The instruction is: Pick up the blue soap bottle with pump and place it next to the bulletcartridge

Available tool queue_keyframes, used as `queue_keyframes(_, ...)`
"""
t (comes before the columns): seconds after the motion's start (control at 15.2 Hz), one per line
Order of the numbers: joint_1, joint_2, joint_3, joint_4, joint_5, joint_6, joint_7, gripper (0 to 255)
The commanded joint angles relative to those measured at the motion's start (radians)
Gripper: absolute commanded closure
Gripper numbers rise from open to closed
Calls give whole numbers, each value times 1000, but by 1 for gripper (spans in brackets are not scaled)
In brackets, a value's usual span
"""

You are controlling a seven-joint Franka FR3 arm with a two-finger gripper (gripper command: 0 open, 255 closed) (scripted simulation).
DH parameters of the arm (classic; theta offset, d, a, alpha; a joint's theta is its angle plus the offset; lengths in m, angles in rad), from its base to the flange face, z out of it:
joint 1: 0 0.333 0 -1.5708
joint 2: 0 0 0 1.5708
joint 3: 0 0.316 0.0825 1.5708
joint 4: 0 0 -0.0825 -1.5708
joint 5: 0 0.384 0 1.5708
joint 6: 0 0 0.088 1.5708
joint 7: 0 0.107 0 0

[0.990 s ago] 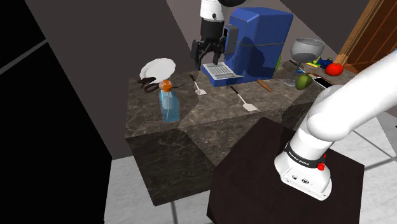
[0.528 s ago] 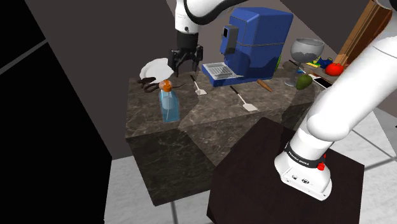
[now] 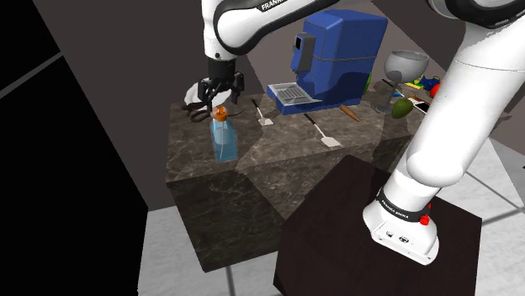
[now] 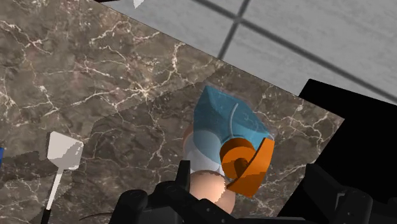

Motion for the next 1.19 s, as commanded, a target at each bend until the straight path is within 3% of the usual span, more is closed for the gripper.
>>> queue_keyframes(0.0,1,18,0,-2,-9,20,6,0)
queue_keyframes(0.33,3,47,-2,-30,-23,75,15,0)
queue_keyframes(0.79,3,47,-2,-30,-22,75,15,0)
queue_keyframes(0.86,3,47,-2,-30,-22,75,15,255)
queue_keyframes(1.12,3,47,-2,-30,-23,75,15,255)
